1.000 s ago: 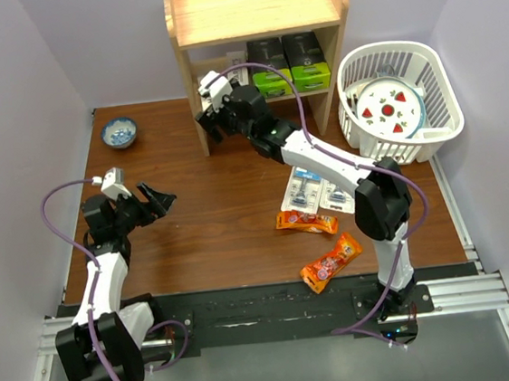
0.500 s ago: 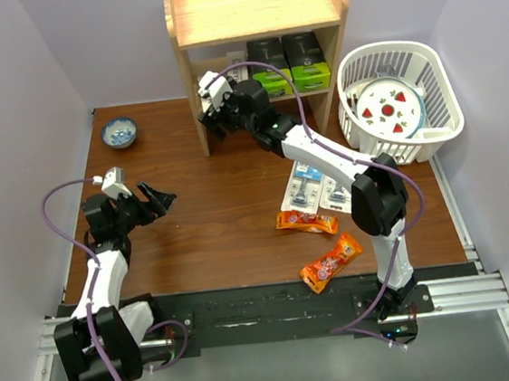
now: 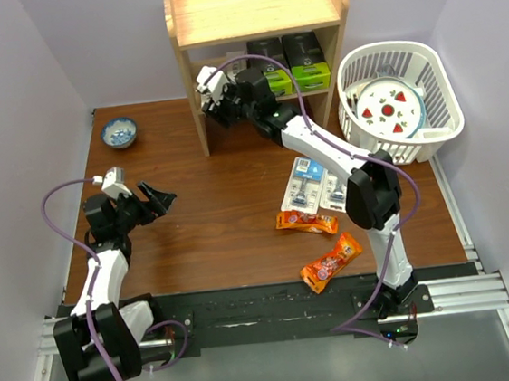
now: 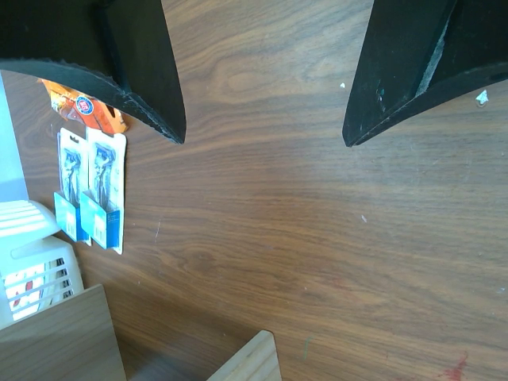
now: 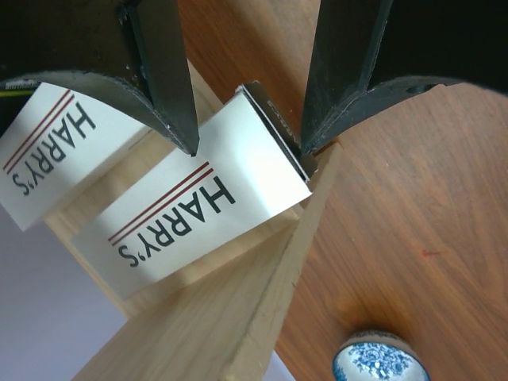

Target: Place and organize the shaving razors onto the shelf

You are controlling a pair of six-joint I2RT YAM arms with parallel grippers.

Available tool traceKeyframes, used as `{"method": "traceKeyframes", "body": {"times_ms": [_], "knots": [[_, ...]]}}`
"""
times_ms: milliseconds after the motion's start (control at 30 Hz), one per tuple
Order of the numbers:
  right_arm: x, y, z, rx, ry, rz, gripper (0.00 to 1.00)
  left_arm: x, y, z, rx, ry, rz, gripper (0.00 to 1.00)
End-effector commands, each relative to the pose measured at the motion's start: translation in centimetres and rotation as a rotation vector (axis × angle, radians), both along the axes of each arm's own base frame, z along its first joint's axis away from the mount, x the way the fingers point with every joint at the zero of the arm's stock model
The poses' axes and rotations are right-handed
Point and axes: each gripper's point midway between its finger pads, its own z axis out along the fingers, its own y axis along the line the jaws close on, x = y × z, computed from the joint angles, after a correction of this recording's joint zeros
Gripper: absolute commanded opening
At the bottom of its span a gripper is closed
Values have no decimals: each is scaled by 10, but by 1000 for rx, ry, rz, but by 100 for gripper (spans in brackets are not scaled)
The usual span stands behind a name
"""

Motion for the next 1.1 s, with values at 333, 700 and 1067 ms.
{"method": "traceKeyframes", "body": {"times_ms": [333, 700, 1067], "knots": [[26, 4, 6, -6, -54, -6, 57, 8, 5, 4, 7, -37, 9, 85], [42, -8, 1, -16, -67, -54, 56, 9, 6, 2, 4, -34, 14, 85], [25, -23, 47, 98, -94, -96, 74, 14, 6, 8, 0, -50, 10, 85]]}}
